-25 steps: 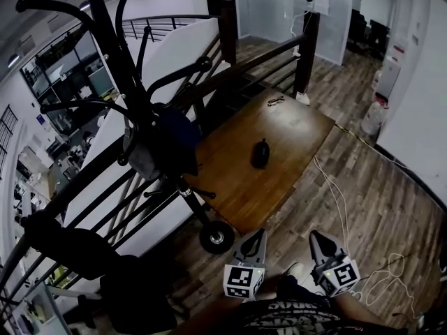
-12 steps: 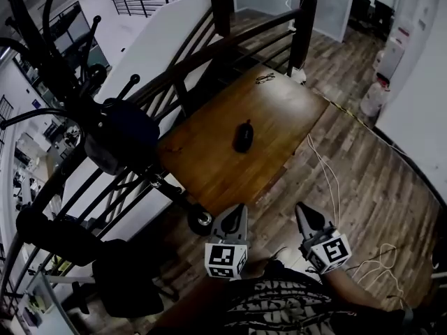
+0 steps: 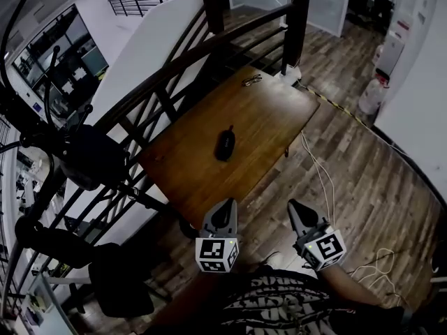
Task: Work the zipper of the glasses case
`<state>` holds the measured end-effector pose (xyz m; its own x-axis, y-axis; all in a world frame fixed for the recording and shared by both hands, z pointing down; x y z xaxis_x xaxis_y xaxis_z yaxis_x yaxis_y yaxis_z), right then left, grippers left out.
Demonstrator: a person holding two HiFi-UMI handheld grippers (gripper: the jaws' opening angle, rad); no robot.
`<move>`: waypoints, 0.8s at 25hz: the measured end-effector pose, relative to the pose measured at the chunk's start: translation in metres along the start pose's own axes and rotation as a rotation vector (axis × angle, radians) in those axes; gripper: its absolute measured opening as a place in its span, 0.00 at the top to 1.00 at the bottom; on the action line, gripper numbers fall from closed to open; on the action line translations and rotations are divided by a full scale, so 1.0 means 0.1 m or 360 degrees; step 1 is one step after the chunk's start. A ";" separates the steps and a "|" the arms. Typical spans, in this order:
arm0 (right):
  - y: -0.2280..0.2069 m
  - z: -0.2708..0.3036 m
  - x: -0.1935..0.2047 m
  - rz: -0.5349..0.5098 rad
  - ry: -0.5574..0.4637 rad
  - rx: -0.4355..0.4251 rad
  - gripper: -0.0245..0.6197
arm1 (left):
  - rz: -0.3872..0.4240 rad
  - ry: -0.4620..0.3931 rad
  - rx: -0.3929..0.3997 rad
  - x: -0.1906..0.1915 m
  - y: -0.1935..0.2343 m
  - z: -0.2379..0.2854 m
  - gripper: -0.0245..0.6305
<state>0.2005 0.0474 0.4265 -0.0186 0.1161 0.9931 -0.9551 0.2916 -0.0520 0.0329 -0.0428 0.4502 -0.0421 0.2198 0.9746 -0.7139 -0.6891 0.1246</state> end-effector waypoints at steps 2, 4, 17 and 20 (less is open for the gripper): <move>-0.15 -0.03 0.02 0.0003 0.0013 -0.0022 0.96 | -0.0001 -0.0001 -0.0029 -0.01 -0.07 0.13 0.95; -0.32 -0.05 0.02 0.0011 0.0017 -0.0040 0.96 | -0.0002 -0.0008 -0.0058 -0.02 -0.15 0.25 0.95; -0.72 0.53 0.22 0.0099 0.0073 -0.0195 0.96 | -0.0023 0.0091 -0.0245 0.08 0.11 0.51 0.95; -0.71 0.80 0.29 0.0079 0.0125 -0.0233 0.96 | -0.0081 0.0110 -0.0271 0.14 0.39 0.69 0.95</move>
<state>0.2442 -0.0458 0.4673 -0.0359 0.2062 0.9779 -0.9003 0.4181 -0.1212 0.0523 -0.1140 0.4818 -0.0465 0.3025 0.9520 -0.8241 -0.5503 0.1346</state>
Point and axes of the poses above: the fingertips, and each gripper's own axes: z forward along the fingers, y to its left, x out of its underside, the point moved 4 cm from there along -z, backward along the fingers, and after that the axes turned 3 degrees about -x, right-handed, at the moved point
